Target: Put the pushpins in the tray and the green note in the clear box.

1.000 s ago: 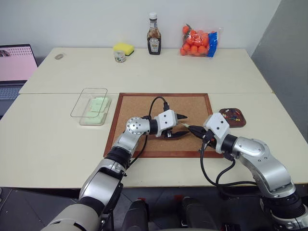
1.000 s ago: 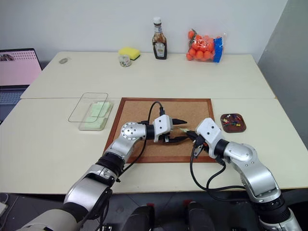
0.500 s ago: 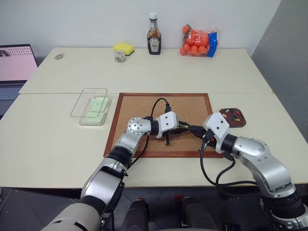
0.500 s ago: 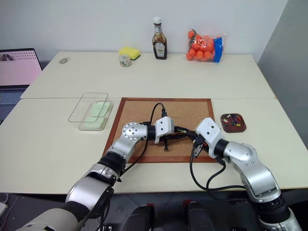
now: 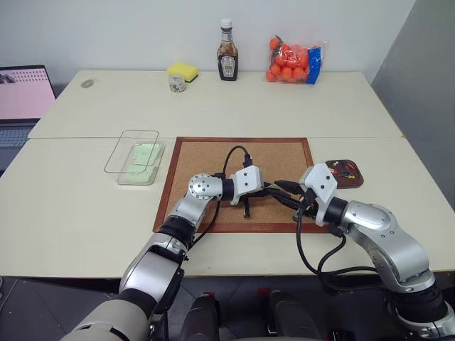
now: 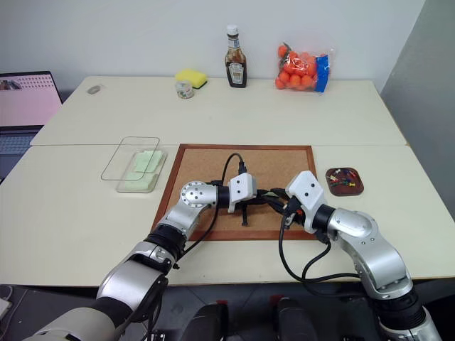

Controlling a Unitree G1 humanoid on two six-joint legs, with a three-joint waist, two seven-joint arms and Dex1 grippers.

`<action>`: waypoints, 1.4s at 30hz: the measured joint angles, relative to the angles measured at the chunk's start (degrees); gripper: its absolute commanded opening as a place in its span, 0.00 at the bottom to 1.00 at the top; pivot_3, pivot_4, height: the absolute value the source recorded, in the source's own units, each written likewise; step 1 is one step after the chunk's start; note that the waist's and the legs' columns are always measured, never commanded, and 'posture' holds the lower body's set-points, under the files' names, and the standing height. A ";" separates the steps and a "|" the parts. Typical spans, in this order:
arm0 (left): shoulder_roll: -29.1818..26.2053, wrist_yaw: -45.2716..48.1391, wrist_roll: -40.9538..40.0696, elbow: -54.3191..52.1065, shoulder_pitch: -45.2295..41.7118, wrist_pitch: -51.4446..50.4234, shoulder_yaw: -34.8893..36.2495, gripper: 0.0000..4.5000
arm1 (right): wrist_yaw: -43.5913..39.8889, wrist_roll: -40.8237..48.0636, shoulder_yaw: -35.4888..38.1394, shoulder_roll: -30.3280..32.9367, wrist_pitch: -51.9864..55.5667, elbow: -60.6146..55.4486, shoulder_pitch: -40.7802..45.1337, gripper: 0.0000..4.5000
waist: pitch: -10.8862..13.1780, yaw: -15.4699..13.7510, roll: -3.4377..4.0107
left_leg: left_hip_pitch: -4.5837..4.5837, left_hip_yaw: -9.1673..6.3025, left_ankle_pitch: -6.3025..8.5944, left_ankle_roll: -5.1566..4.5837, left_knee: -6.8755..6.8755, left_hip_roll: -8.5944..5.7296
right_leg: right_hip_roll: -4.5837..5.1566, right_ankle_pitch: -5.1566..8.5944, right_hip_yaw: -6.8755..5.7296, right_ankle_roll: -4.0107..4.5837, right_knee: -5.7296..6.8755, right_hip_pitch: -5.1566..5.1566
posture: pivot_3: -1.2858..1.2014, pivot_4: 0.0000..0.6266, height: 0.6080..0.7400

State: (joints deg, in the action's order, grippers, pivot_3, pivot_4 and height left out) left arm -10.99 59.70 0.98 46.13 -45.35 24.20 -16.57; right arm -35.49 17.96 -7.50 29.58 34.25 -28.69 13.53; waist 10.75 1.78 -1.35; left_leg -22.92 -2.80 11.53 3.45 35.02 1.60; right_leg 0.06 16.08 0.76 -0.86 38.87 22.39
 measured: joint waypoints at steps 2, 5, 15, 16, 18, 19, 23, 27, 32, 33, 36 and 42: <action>-0.02 0.00 0.00 0.11 -0.04 0.02 0.01 0.00 | -0.89 1.15 0.25 0.75 0.07 -0.61 0.00 0.50 | 0.00 0.00 0.00 | 0.00 0.00 0.00 0.00 0.00 0.00 | 0.00 0.00 0.00 0.00 0.00 0.00 | 0.52 0.24 1.00; -0.14 -0.01 -0.03 0.65 -0.22 0.01 0.13 0.00 | -2.67 2.16 1.66 3.06 0.35 -2.17 0.01 0.62 | 0.00 -0.03 0.00 | -0.01 0.00 0.00 0.00 0.01 -0.01 | 0.00 0.00 0.00 0.00 0.00 0.00 | 0.52 0.24 1.00; -7.52 -2.20 -5.51 -16.25 2.63 -14.55 7.67 0.00 | -6.03 3.63 3.17 8.70 1.69 -3.66 4.36 0.89 | 0.02 0.37 -0.02 | 0.03 -0.03 0.00 0.01 -0.01 0.07 | -0.05 0.00 0.02 0.01 0.03 0.02 | 0.52 0.24 1.00; -9.42 -3.14 -6.44 -21.23 4.15 -18.87 8.95 0.00 | -6.28 3.63 3.00 8.87 2.11 -3.64 5.88 0.89 | 0.03 0.53 -0.02 | 0.02 -0.01 0.00 0.01 -0.01 0.09 | -0.06 0.00 0.06 0.00 0.04 0.05 | 0.52 0.24 1.00; -12.81 -5.19 -8.07 -29.38 6.15 -27.44 11.92 0.00 | -6.75 3.61 2.62 9.38 2.63 -3.29 8.73 0.89 | 0.05 0.50 -0.04 | 0.03 -0.05 -0.01 0.01 0.00 0.08 | -0.04 0.00 0.03 0.01 0.06 0.03 | 0.52 0.24 1.00; -14.46 -6.27 -9.02 -33.33 7.32 -31.47 13.27 0.00 | -6.94 3.63 2.35 9.14 2.66 -3.04 10.30 0.89 | 0.08 0.65 -0.06 | 0.02 -0.03 -0.01 0.01 0.00 0.12 | -0.05 0.00 0.07 0.01 0.06 0.06 | 0.52 0.24 1.00; -19.98 -12.70 -11.98 -47.66 12.01 -49.06 20.12 0.00 | -7.63 3.68 1.33 6.81 2.26 -0.25 16.11 0.89 | 0.12 0.64 -0.11 | 0.07 -0.07 0.00 0.01 0.00 0.11 | -0.02 0.01 0.08 0.01 0.05 0.00 | 0.52 0.24 1.00; -22.47 -23.13 -11.98 -55.08 15.66 -64.45 28.42 0.00 | -9.88 3.28 -1.56 4.08 -0.44 4.95 19.90 0.89 | 0.14 0.55 -0.15 | 0.05 -0.14 0.00 0.01 -0.01 0.12 | -0.01 0.01 0.08 0.02 0.04 0.00 | 0.52 0.24 1.00; -22.21 -33.68 -10.70 -53.59 16.07 -74.17 32.30 0.00 | -12.51 0.72 -7.04 -0.74 -5.24 12.12 24.86 0.89 | 0.19 -0.07 -0.23 | 0.01 -0.15 0.00 0.01 0.02 0.08 | 0.03 0.00 0.06 0.02 0.05 0.00 | 0.52 0.24 1.00; -22.22 -34.75 -10.51 -52.36 15.69 -75.09 32.30 0.00 | -13.02 0.37 -7.56 -1.44 -5.93 13.16 25.72 0.89 | 0.21 -0.17 -0.27 | 0.00 -0.16 -0.01 0.01 0.02 0.07 | 0.04 0.00 0.06 0.02 0.05 0.00 | 0.52 0.24 1.00; -22.55 -37.06 -9.76 -48.21 13.28 -77.17 31.90 0.00 | -13.84 -0.56 -8.36 -2.88 -7.48 15.02 26.93 0.89 | 0.32 -0.32 -0.46 | -0.02 -0.21 -0.01 0.02 0.02 0.07 | 0.05 -0.01 0.02 0.03 0.04 0.00 | 0.52 0.24 1.00; -23.10 -39.31 -9.86 -39.72 7.32 -80.22 30.86 0.00 | -15.00 -1.47 -9.12 -4.17 -8.69 16.57 27.77 0.89 | 0.36 -0.17 -0.53 | -0.01 -0.19 -0.01 0.02 0.01 0.09 | 0.09 -0.01 0.03 0.04 0.08 0.04 | 0.52 0.24 1.00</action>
State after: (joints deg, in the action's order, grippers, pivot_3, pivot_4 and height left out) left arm -34.10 20.39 -8.88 6.41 -38.03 -56.02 14.29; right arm -50.49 16.49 -16.62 25.41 25.55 -12.12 41.30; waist 11.11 1.61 -1.89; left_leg -22.93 -2.99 11.52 3.47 35.03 1.68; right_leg 0.15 16.07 0.79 -0.82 38.95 22.42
